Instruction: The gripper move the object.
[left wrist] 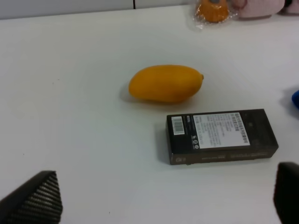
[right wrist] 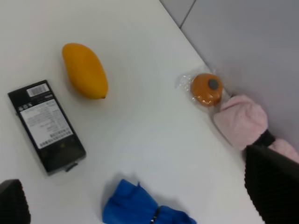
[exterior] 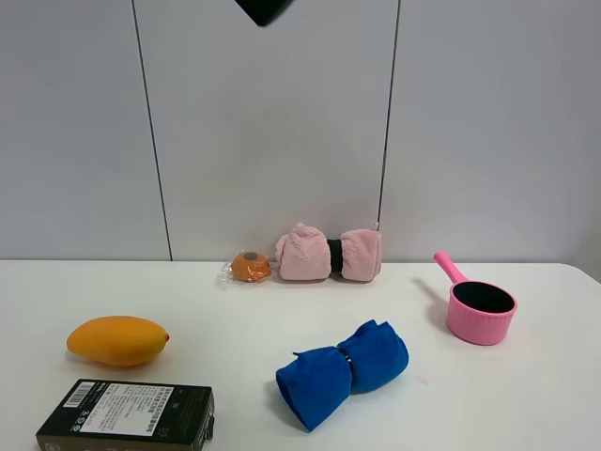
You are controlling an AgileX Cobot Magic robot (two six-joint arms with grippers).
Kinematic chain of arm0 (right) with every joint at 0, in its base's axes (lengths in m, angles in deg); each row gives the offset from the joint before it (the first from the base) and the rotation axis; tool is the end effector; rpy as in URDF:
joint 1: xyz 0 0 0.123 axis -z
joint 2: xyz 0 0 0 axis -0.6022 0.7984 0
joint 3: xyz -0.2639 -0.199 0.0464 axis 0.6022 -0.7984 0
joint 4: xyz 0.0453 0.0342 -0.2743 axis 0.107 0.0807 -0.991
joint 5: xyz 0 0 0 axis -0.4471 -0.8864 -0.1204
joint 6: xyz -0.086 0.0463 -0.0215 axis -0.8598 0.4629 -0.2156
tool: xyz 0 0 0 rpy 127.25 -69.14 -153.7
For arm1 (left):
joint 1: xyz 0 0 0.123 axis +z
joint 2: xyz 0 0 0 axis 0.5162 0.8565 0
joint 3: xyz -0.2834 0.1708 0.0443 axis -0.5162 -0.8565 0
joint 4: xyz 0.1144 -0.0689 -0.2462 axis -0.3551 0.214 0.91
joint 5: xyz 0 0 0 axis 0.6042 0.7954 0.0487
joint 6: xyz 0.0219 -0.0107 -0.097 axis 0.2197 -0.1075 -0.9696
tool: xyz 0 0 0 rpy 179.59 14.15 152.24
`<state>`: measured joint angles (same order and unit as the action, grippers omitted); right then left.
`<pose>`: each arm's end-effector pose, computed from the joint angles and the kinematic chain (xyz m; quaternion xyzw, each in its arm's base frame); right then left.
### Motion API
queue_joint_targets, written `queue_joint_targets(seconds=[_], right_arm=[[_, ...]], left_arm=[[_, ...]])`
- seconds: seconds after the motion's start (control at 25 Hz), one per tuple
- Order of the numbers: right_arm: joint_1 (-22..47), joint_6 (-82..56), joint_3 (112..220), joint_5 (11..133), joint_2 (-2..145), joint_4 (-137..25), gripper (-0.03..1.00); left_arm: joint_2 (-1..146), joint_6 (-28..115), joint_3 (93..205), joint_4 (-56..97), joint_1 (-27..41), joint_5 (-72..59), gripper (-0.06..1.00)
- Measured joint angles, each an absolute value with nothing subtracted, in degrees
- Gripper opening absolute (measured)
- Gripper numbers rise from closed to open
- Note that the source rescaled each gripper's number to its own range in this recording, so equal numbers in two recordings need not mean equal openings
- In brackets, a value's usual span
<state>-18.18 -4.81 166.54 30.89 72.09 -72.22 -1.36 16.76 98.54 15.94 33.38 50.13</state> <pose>0.1747 0.2323 0.4691 -0.5267 0.7248 0.0870 0.4356 -0.0226 -0.0148 0.2900 0.0375 0.8454 -0.0375 0.5315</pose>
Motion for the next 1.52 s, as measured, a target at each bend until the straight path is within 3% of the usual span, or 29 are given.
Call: queue_joint_targets(seconds=[0.2, 0.36, 0.76, 1.2, 1.52], right_arm=[[-17.8, 1.8, 150.3, 35.5, 61.2, -70.4, 1.00], [-12.6, 5.6, 143.2, 36.6, 54.7, -67.7, 1.00], [11.6, 5.5, 130.5, 35.7, 42.5, -64.4, 1.00], [25.9, 6.3, 126.5, 16.3, 22.2, -63.0, 1.00], [37.8, 7.4, 126.4, 11.3, 7.8, -63.0, 1.00]], left_arm=[[-1.4, 16.8, 98.5, 15.9, 33.4, 50.1, 1.00], [-1.4, 16.8, 98.5, 15.9, 33.4, 50.1, 1.00], [-1.4, 16.8, 98.5, 15.9, 33.4, 50.1, 1.00], [-1.4, 16.8, 98.5, 15.9, 33.4, 50.1, 1.00], [-1.4, 16.8, 98.5, 15.9, 33.4, 50.1, 1.00]])
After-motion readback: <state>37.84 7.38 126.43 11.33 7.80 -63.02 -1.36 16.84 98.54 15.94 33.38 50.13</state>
